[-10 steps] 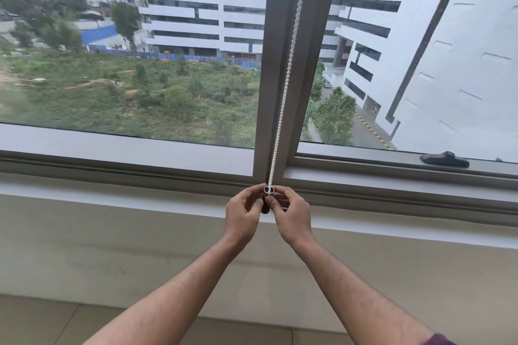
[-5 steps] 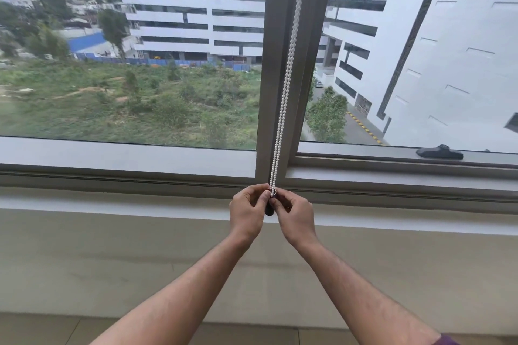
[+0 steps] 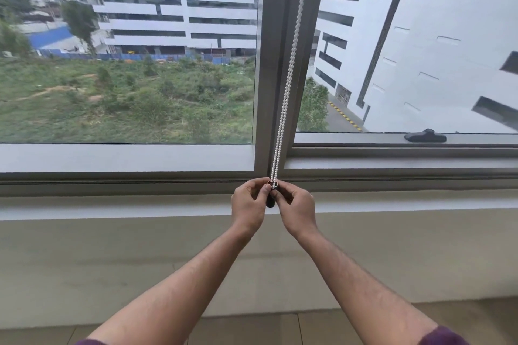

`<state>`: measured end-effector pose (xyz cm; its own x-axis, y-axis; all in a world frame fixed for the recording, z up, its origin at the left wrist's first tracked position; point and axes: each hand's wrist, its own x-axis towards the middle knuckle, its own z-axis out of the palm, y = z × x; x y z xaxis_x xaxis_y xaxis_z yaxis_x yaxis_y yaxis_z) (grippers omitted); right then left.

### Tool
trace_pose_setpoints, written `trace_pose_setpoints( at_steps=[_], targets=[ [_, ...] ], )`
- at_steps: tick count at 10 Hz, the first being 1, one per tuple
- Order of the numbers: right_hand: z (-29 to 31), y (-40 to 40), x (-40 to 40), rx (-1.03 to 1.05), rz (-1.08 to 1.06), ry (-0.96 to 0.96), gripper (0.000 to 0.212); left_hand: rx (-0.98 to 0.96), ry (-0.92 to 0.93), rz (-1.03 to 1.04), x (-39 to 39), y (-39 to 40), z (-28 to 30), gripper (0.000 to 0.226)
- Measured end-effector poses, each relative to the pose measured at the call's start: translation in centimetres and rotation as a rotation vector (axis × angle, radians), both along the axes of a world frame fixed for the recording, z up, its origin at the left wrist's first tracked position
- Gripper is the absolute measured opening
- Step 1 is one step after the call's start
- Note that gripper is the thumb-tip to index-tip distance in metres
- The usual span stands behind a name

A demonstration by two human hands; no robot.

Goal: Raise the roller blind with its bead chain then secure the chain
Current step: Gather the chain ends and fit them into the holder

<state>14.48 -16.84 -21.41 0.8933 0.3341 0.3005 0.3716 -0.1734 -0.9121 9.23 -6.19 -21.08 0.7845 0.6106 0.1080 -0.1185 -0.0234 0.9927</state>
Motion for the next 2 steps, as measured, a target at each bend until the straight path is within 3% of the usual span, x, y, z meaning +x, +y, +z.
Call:
trace_pose_setpoints(
  at_steps=[2],
  targets=[
    [0.37,-0.56,-0.17,-0.049,-0.012,0.038,0.027,0.143,0.120,0.050,-0.69,-0.04,0.44,0.019]
  ],
)
